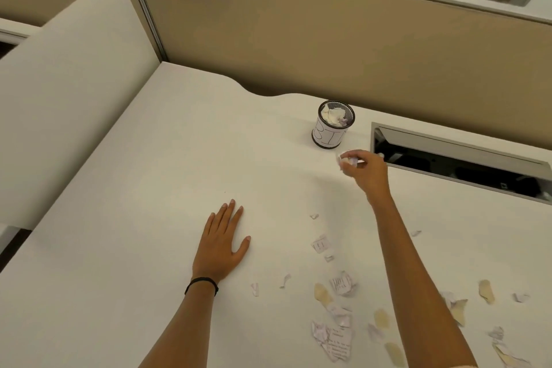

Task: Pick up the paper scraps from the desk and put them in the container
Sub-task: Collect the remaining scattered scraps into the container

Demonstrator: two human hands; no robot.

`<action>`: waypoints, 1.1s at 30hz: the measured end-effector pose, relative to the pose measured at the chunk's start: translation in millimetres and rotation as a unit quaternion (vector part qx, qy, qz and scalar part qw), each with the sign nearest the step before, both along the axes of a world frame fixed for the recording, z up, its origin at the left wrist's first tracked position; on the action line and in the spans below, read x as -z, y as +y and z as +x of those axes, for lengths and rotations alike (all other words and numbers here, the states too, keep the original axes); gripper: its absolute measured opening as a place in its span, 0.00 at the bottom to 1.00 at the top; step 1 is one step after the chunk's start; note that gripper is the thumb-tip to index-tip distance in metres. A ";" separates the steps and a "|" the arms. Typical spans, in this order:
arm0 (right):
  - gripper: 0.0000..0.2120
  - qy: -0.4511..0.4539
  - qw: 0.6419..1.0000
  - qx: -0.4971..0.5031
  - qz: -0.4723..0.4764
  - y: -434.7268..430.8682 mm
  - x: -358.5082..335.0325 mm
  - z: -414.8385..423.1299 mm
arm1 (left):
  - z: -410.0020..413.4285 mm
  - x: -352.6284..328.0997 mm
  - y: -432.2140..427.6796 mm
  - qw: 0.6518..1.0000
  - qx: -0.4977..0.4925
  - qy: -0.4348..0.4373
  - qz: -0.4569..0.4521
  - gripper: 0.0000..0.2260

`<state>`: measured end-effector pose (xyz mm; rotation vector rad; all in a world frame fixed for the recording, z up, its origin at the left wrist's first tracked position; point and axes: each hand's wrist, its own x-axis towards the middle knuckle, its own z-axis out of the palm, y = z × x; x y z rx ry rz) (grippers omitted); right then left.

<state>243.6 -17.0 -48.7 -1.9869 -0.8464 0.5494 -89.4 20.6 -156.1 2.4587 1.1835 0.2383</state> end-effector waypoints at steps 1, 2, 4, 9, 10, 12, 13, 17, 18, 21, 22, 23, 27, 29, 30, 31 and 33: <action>0.06 -0.009 1.000 0.000 0.017 11.4 -8.1 7.3 | 0.0 0.1 0.0 1.000 0.000 0.001 0.000 0.30; 0.06 -0.020 0.999 0.001 0.030 22.9 -15.1 14.1 | 0.1 0.3 0.1 1.000 0.001 0.002 0.001 0.29; 0.06 -0.044 0.998 0.005 0.046 45.0 -26.7 24.8 | -0.1 0.8 0.3 1.000 -0.001 0.001 0.001 0.29; 0.06 -0.129 0.991 -0.019 0.011 90.0 -33.9 37.7 | -0.2 2.3 0.4 1.000 -0.001 0.004 0.000 0.29; 0.07 -0.135 0.991 -0.025 -0.005 96.3 -33.2 39.1 | -0.2 2.6 0.4 1.000 -0.001 0.003 -0.001 0.29; 0.08 -0.150 0.986 -0.053 -0.042 105.4 -31.5 42.2 | -0.4 3.2 0.7 1.000 -0.001 0.001 -0.004 0.29; 0.08 -0.161 0.982 -0.071 -0.063 108.2 -31.2 43.9 | -0.5 3.5 0.6 1.000 -0.001 0.001 -0.004 0.29; 0.10 -0.199 0.966 -0.113 -0.122 113.0 -37.4 49.6 | -0.8 4.8 0.6 1.000 -0.001 0.006 -0.001 0.29; 0.10 -0.208 0.965 -0.107 -0.119 112.6 -39.3 50.1 | -0.9 5.1 0.6 1.000 -0.001 0.008 -0.001 0.29; 0.09 -0.230 0.967 -0.070 -0.085 106.5 -39.9 46.3 | -1.5 6.2 0.6 1.000 0.000 0.008 -0.002 0.29; 0.08 -0.231 0.967 -0.071 -0.077 104.2 -37.5 43.9 | -1.5 6.4 0.8 1.000 0.000 0.008 -0.003 0.29; 0.08 -0.233 0.965 -0.085 -0.081 102.7 -34.3 41.6 | -1.2 6.5 0.9 1.000 0.001 0.008 -0.002 0.29; 0.17 -0.279 0.931 -0.138 -0.192 103.2 -20.7 31.7 | -0.9 6.6 0.9 1.000 0.000 0.006 -0.001 0.29; 0.20 -0.287 0.918 -0.145 -0.232 103.6 -15.9 27.8 | -1.3 6.7 0.7 1.000 0.001 0.007 -0.002 0.29; 0.20 -0.293 0.913 -0.148 -0.244 103.7 -13.6 26.1 | -1.3 6.5 0.7 1.000 0.000 0.007 -0.003 0.29; 0.20 -0.300 0.909 -0.149 -0.246 104.1 -12.0 24.8 | -1.1 6.3 0.6 1.000 0.000 0.006 -0.004 0.29; 0.20 -0.311 0.908 -0.148 -0.240 105.8 -10.3 23.5 | -0.8 6.1 0.8 1.000 0.000 0.006 -0.005 0.29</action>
